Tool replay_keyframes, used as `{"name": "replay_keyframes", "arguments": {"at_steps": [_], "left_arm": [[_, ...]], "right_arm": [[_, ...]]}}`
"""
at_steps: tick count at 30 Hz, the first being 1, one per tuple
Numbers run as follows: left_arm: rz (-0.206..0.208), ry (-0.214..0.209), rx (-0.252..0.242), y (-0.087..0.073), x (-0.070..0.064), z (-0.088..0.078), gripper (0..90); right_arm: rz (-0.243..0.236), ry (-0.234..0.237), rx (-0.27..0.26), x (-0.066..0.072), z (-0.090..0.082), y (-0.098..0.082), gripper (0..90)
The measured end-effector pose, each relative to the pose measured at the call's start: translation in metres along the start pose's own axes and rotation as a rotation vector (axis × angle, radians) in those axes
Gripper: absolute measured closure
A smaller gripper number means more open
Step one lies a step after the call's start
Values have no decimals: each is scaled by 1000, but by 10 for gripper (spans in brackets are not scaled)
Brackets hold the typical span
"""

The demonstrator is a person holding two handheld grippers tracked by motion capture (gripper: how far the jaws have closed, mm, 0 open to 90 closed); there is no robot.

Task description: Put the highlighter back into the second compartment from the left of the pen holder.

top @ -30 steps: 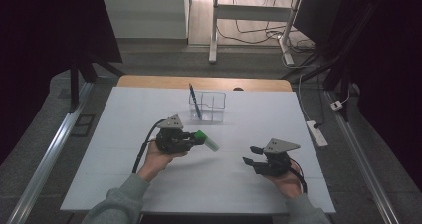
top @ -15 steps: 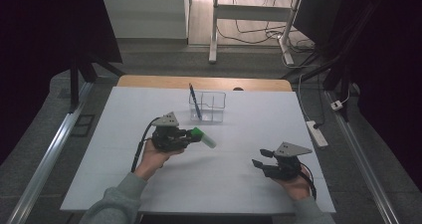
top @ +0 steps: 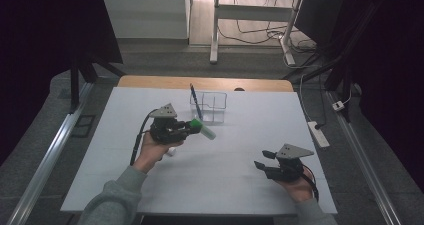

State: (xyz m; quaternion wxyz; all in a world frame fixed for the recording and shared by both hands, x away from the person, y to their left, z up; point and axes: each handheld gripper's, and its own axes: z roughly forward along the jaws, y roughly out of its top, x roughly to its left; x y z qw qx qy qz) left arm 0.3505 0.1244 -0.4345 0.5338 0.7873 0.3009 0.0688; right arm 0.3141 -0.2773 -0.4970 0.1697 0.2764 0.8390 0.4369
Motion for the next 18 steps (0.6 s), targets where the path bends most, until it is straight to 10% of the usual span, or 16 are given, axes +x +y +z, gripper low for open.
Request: {"name": "replay_keyframes", "arguments": {"at_steps": [18], "left_arm": [[18,84,7,43,19,0,739]], "right_arm": [[5,-7,6,-2,-1,-2,461]]}}
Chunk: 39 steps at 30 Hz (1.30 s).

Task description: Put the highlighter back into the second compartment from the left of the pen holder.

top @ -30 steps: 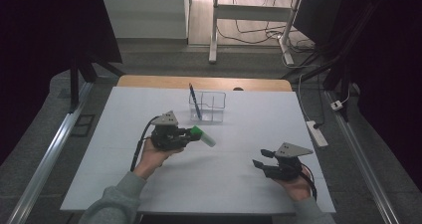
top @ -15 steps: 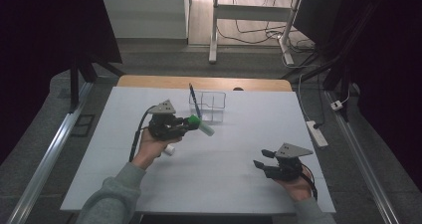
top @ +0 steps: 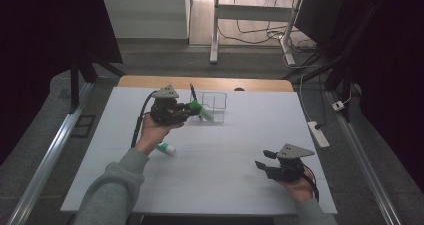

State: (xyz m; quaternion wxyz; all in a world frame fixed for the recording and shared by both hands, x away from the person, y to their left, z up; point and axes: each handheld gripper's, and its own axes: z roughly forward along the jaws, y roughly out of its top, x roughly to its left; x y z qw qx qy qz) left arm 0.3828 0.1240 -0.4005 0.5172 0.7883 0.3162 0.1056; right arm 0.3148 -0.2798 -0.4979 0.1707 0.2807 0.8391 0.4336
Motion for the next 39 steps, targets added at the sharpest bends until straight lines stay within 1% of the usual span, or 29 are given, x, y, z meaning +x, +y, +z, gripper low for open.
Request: {"name": "replay_keyframes", "arguments": {"at_steps": [11,22,27,34,39], "left_arm": [[-3,45,14,17,13,12,739],[-9,95,35,31,26,17,739],[-4,118,52,36,30,22,738],[0,137,64,41,35,29,738],[6,156,86,43,39,35,738]], "right_arm": [[8,-3,8,-3,2,-2,460],[5,-2,21,-3,4,-3,457],[8,-2,24,-4,4,-3,456],[7,-5,31,-4,5,-3,455],[8,-2,34,-3,6,-4,454]]}}
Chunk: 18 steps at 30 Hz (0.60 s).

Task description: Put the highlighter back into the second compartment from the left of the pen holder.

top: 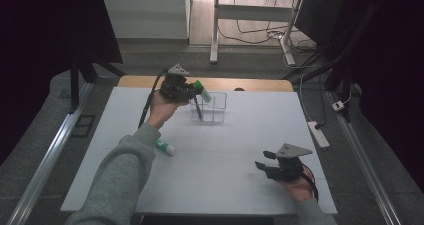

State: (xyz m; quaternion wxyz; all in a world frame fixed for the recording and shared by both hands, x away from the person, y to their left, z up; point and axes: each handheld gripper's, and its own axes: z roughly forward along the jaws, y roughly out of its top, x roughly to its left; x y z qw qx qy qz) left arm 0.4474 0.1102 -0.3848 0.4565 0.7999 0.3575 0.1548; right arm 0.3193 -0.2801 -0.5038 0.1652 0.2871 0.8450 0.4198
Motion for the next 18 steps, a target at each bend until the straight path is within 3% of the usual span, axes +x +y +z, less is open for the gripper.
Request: {"name": "replay_keyframes", "arguments": {"at_steps": [6,15,17,18], "left_arm": [[-1,12,29,0,5,12,737],[-10,-17,58,-3,9,31,732],[-5,-24,59,-4,9,33,709],[-5,-17,53,-4,8,32,651]], "right_arm": [[1,0,6,0,1,-1,453],[-6,-1,17,0,2,-1,450],[-4,3,18,0,3,-1,449],[-5,3,21,0,3,-1,449]]}}
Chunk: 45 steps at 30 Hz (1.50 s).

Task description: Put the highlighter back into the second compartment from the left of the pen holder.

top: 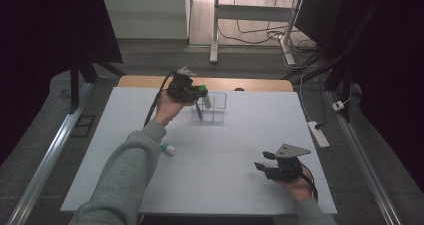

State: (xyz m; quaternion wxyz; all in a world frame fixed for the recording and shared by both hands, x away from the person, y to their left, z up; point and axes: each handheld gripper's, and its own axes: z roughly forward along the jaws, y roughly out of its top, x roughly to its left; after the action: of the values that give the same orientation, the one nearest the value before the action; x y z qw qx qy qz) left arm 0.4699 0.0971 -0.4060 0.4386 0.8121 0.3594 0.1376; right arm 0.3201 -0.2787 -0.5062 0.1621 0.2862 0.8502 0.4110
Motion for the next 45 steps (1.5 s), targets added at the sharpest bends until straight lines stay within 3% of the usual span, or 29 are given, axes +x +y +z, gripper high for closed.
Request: {"name": "replay_keyframes", "arguments": {"at_steps": [3,7,22,35,45], "left_arm": [[13,2,-11,1,-1,-4,533],[57,-2,6,-2,-3,-12,475],[145,-37,59,-32,-6,-33,465],[173,-51,69,-58,-13,-55,455],[236,-66,111,-72,-19,-66,446]], "right_arm": [[-3,0,6,0,1,0,444],[-1,0,5,-1,1,-1,443],[11,-8,-7,-2,-3,-2,442],[21,-9,-27,-2,-7,-2,441],[37,-23,-37,-3,-16,-9,441]]}}
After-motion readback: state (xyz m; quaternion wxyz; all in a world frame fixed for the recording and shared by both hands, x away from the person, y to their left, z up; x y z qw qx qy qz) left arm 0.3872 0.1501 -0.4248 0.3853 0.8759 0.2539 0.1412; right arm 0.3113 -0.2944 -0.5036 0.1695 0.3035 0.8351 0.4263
